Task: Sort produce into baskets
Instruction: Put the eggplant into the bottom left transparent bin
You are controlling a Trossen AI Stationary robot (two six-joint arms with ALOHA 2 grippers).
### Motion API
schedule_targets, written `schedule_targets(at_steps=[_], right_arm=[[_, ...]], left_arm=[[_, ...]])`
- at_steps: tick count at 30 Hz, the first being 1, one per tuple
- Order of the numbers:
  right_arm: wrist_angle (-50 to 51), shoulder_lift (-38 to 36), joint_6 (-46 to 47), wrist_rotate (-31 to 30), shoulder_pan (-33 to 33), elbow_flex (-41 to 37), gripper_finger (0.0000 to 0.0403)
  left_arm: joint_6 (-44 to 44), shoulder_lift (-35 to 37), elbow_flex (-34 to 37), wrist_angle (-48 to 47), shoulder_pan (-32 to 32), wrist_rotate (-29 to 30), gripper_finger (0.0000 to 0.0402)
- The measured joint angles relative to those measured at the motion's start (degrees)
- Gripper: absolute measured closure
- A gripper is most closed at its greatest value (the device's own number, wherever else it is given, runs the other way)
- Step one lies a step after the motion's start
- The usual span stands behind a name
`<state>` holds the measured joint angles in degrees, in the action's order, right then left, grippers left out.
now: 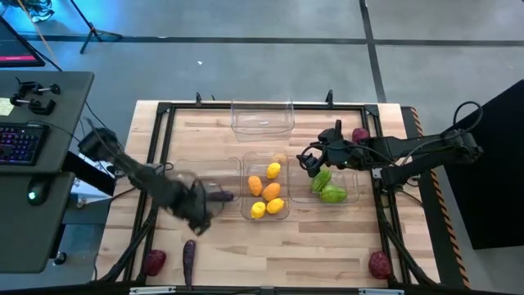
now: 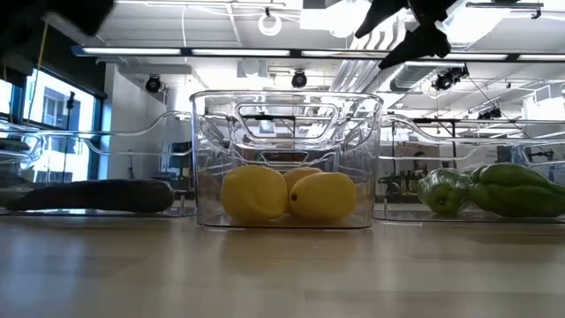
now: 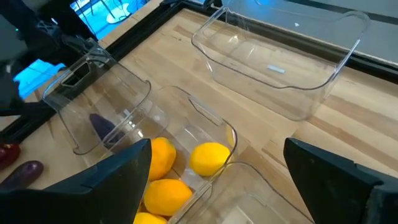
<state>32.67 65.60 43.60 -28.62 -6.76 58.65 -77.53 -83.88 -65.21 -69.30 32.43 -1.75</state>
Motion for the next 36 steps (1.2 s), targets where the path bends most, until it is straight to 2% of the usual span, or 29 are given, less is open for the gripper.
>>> schedule_targets(at_steps=[4,10,15,20,24,30,36], right_arm=[[1.09,0.00,-0.10,0.24,0.00,0.00,0.0047],[3.40,0.01,-0.19,0.55,0.00,0.00,0.0047],[4.47,0.02,-1.62,0.59,0.00,0.00,0.0047],[4.61,0.02,-1.63,0.57,0.00,0.00,0.0047],[4.94,0.02,-1.80,0.56,0.00,0.00,0.0047],[4.91,0.02,-4.37,0.54,0.02,0.00,0.0047],[4.91,0.02,-5.06,0.54,0.02,0.00,0.0047]], left_arm=[[-10.96,-6.96,0.00,3.16,6.37,-5.62,0.0149],[-28.25,-12.72,0.00,6.88,12.97,-10.18,0.0149],[-33.34,-13.55,-0.09,6.59,14.23,-10.41,0.0149],[-40.69,-13.29,-2.06,7.10,14.13,-7.06,0.0149],[-46.79,-13.35,-1.90,7.62,14.38,-9.53,0.0149],[-50.88,-13.37,1.94,19.06,15.46,-9.35,0.0149],[-53.84,-13.44,2.12,19.32,15.41,-6.27,0.0149]])
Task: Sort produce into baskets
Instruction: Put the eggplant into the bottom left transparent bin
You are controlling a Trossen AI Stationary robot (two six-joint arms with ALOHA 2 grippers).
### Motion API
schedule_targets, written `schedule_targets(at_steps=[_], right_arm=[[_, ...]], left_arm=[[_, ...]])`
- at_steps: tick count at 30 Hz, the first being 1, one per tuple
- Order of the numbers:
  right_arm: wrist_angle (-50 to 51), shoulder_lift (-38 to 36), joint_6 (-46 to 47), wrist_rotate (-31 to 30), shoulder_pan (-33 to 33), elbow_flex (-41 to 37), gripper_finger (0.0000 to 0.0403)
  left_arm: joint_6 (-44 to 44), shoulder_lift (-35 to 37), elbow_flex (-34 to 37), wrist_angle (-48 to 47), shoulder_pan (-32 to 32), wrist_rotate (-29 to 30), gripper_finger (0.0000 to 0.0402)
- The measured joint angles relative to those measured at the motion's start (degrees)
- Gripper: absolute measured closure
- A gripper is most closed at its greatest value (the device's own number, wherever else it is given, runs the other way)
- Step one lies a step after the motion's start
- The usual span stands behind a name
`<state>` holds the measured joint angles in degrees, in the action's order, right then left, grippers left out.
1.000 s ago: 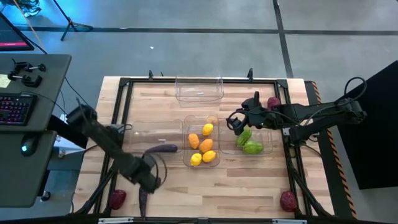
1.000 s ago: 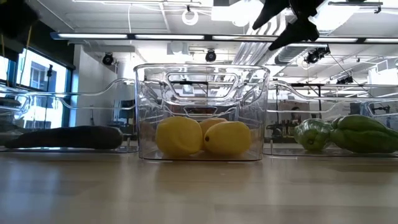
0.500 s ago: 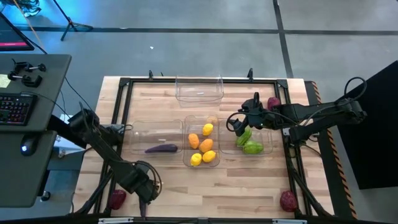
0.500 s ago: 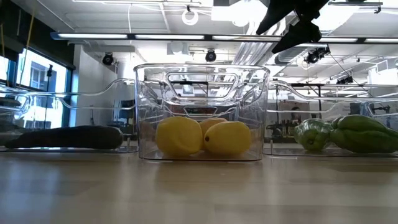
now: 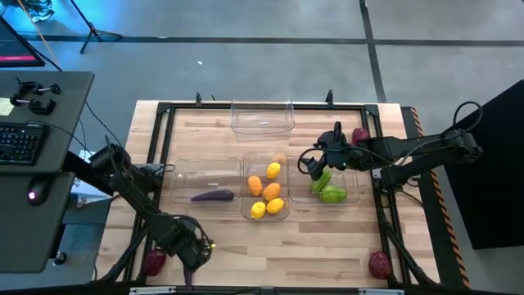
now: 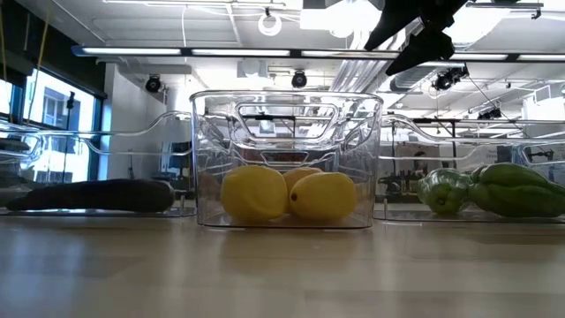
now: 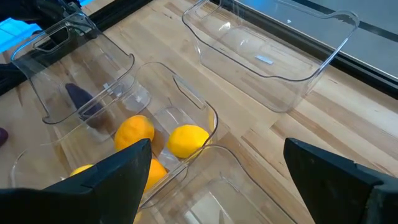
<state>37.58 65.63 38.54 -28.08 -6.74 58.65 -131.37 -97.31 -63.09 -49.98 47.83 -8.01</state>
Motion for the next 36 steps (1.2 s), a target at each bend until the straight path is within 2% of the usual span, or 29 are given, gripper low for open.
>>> schedule_targets(at_steps=[9,18,25,31,36], right_arm=[[0.02,0.00,-0.02,-0.01,0.00,0.00,0.0047],[0.04,0.00,-0.02,0.00,0.00,0.00,0.0047],[0.15,0.00,-0.02,-0.02,0.00,0.00,0.0047],[0.46,0.00,-0.07,-0.15,0.00,0.00,0.0047],[0.83,0.00,-0.07,-0.15,0.00,0.00,0.0047]], left_arm=[[-0.46,-3.07,1.49,0.29,0.03,-1.66,0.0149],[-1.67,-3.46,1.46,0.79,0.48,0.03,0.0149],[-3.46,-3.66,1.44,0.85,1.18,4.28,0.0149],[-4.17,-3.97,1.44,0.69,1.18,3.99,0.0149],[-3.10,-4.89,1.42,2.69,1.57,0.23,0.0149]])
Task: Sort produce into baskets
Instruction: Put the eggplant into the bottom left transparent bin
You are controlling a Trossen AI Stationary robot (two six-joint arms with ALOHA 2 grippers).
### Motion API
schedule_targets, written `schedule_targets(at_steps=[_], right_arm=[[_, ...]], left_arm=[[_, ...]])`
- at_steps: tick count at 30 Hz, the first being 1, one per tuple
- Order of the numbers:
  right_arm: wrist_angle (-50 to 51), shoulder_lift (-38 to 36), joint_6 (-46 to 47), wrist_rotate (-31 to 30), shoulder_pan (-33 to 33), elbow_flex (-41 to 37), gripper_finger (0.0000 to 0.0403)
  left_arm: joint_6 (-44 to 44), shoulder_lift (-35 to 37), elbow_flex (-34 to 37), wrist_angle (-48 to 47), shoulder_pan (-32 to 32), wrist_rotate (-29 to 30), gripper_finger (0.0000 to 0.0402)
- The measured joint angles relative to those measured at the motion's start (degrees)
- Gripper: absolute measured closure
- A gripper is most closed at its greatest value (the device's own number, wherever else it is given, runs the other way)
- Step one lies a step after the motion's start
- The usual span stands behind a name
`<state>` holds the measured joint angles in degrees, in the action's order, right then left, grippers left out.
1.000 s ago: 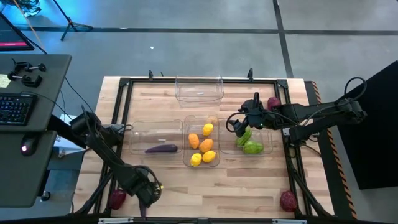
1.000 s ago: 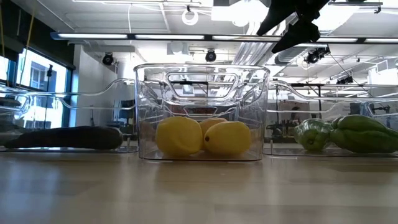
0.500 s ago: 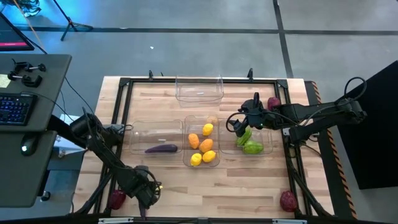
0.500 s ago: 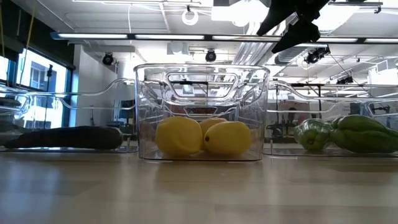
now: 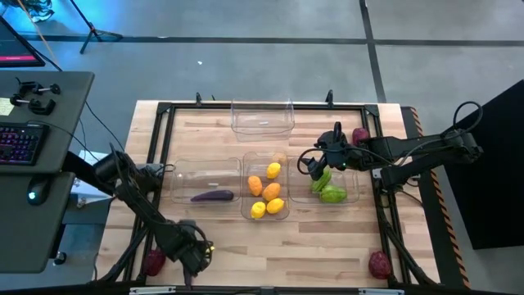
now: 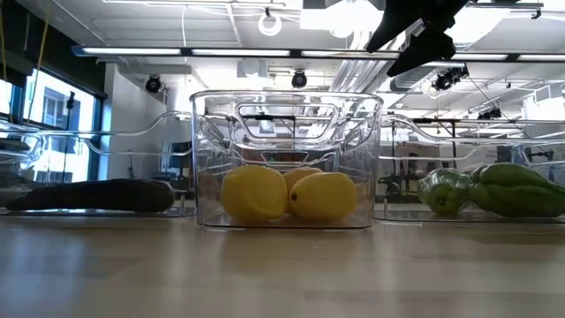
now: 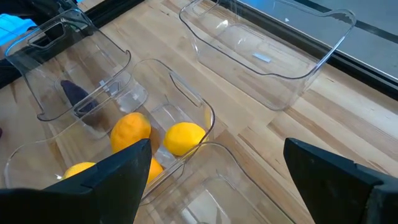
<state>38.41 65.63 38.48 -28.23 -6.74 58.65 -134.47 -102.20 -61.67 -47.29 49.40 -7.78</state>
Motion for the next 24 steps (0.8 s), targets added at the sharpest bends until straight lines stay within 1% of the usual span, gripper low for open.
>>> schedule_targets(at_steps=[4,14,20,24], right_arm=[[0.00,0.00,-0.01,-0.14,0.00,0.00,0.0047],[-0.02,0.00,0.00,-0.26,0.01,0.00,0.0047],[-0.02,0.02,0.00,-0.26,0.00,0.00,0.0047],[-0.02,0.02,0.00,-0.26,0.01,0.00,0.0047]], left_arm=[[0.02,-0.55,-0.04,2.00,0.31,-0.45,0.0149],[-0.38,-0.61,-0.04,1.75,0.29,-0.03,0.0149],[2.33,-0.61,-0.04,2.09,0.31,-0.12,0.0149],[2.54,-0.61,-0.04,2.23,0.31,-0.18,0.0149]])
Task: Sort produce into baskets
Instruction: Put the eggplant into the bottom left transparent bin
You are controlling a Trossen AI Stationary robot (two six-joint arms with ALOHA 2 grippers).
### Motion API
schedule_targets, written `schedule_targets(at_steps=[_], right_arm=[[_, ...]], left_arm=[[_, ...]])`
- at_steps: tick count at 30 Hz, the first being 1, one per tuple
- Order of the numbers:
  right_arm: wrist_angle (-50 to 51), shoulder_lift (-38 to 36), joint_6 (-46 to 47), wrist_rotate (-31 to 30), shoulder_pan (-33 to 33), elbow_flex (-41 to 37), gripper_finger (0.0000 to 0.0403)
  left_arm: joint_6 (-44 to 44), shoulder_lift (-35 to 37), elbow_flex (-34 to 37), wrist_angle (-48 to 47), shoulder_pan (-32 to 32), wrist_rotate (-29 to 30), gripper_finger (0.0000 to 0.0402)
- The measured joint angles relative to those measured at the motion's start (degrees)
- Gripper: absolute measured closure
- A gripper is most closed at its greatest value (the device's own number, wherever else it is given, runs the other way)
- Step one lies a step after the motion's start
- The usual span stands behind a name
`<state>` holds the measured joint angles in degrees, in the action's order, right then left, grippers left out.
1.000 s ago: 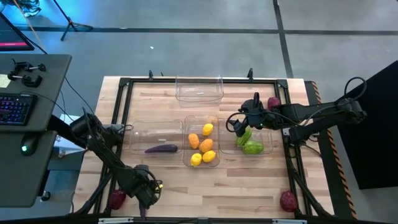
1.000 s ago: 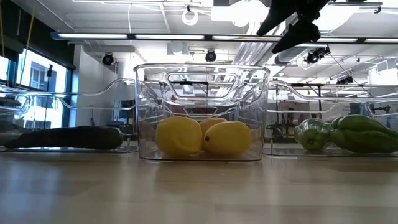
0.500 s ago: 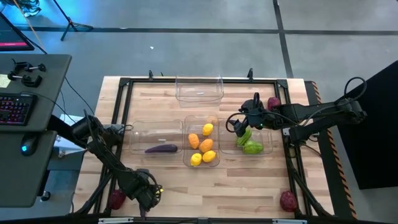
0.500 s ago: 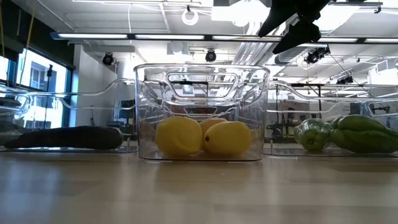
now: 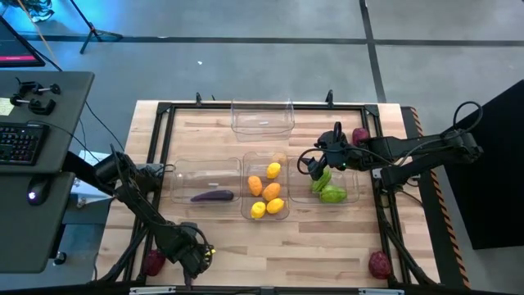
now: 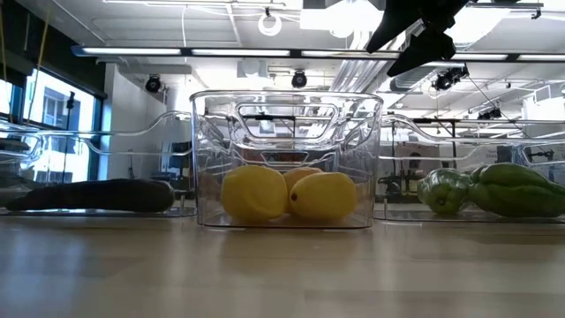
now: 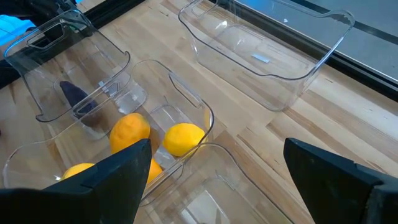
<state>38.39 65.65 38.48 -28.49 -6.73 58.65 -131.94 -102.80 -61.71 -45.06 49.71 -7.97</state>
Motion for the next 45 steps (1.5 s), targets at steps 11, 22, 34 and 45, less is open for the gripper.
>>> schedule_targets(at_steps=[11,22,34,45], right_arm=[[-0.02,0.00,0.00,-0.03,-0.01,0.00,0.0047],[0.02,0.00,0.00,-0.07,0.00,0.00,0.0047],[0.02,0.00,0.29,-0.09,-0.01,0.00,0.0047],[0.02,0.00,5.28,-0.09,-0.01,0.00,0.0047]], left_arm=[[0.02,-2.57,-0.11,2.06,-0.11,-1.47,0.0149],[10.74,1.26,0.15,1.44,-1.92,0.14,0.0244],[43.07,27.48,0.05,-1.18,-17.36,23.01,0.0230],[89.86,35.54,0.00,-12.54,-40.57,17.13,0.0214]])
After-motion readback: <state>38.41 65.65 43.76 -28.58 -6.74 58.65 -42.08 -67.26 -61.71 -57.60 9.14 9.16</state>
